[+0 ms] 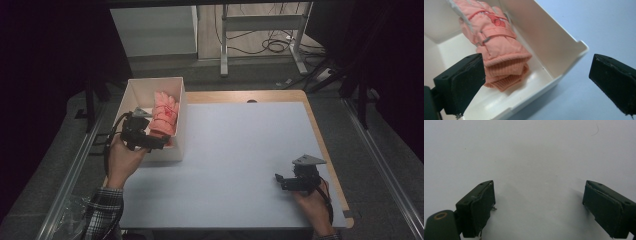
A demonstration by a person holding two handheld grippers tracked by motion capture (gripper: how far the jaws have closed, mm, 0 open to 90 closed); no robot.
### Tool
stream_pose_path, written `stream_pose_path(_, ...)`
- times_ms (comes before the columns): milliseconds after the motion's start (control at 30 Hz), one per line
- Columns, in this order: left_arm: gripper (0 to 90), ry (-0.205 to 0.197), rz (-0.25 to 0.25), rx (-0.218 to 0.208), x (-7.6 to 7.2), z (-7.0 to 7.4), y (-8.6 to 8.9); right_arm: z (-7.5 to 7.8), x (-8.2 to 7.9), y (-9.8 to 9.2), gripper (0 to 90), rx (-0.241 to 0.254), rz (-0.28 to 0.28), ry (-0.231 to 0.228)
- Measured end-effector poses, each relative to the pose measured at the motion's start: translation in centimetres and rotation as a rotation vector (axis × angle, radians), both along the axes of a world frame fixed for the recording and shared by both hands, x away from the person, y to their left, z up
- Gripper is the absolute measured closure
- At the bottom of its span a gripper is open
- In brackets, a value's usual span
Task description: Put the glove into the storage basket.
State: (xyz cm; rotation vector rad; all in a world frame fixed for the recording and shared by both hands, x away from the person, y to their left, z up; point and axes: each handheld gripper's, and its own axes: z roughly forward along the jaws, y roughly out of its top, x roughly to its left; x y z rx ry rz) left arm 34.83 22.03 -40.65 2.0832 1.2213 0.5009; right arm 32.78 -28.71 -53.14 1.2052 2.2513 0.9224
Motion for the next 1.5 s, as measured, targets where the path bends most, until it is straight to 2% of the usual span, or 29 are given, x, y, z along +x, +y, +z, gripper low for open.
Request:
stream_pose_path(367, 0.7, -0.016, -0.038, -0.009, -2.0, -0.9, -0.7, 0.0, 0.0, 0.0, 11.2, 0.000, -0.001, 0.002)
stream_pose_path(533, 0.7, -0.020, -0.067, -0.023, -3.4, -2.0, -1.3, 0.0, 0.0, 0.0, 11.2, 0.000, 0.000, 0.001)
stream_pose_path(867, 0.6, -0.022, -0.110, -0.028, -5.0, -3.9, -2.5, 0.0, 0.0, 0.0, 11.2, -0.001, 0.000, 0.000)
stream_pose_path(900, 0.6, -0.020, -0.120, -0.038, -5.3, -4.3, -2.8, 0.0, 0.0, 0.0, 11.2, -0.001, 0.000, 0.000)
stream_pose_path(1233, 0.6, -0.027, -0.173, -0.059, -6.6, -6.1, -4.7, 0.0, 0.0, 0.0, 11.2, -0.001, 0.000, 0.000)
stream_pose_path(1500, 0.6, -0.028, -0.202, -0.065, -7.0, -7.6, -6.0, 0.0, 0.0, 0.0, 11.2, 0.000, 0.000, 0.000)
